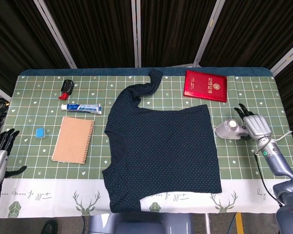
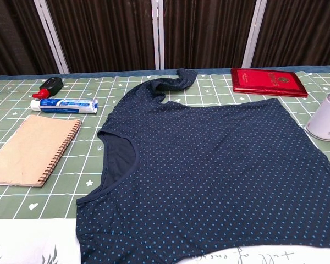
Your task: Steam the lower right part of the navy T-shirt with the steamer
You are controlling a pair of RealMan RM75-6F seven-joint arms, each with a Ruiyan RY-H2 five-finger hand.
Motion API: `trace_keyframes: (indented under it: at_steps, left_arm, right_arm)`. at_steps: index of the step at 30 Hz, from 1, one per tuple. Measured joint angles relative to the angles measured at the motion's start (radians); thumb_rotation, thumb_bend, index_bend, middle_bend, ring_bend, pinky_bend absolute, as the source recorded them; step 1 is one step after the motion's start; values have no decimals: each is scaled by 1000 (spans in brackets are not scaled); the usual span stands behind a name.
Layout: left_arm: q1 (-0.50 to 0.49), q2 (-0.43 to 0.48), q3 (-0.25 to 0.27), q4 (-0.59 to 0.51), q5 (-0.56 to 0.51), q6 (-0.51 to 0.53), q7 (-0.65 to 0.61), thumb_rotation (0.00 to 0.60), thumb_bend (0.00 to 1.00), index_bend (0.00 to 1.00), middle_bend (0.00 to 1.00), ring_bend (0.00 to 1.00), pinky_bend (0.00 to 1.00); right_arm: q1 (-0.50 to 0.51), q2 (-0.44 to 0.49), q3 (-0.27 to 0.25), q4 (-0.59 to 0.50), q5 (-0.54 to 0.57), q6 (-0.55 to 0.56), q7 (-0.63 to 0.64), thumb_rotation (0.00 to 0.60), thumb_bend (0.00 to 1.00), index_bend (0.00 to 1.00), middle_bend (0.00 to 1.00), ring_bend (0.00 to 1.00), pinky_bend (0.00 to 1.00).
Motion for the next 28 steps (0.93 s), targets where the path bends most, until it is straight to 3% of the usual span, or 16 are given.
trace_keyframes:
  at_steps: [3,7,11,19,28]
  left_arm:
    - [3,7,1,-1,8,6,-13,600,0,0,0,0,0]
    - [7,16,4,-5,22,13,-31,600,0,0,0,0,0]
    - [12,28,7,-10,39,25,-50,600,0,0,0,0,0]
    - [28,36,13,-13,76,68,-58,600,0,0,0,0,0]
    - [43,46,22,-20,113,96,-83,600,0,0,0,0,0]
  right_arm:
    - [-11,17,10,-18,6,67,-35,600,0,9,0,65,460]
    - [-31,66,28,-88,15,172,-54,600,0,1,0,0,194]
    - [-56,143,38,-216,18,257,-66,600,0,0,0,0,58]
    - [-130,341,52,-646,39,354,-191,600,0,0,0,0,0]
    - [-271,522,72,-1196,164,439,-533,600,0,0,0,0,0]
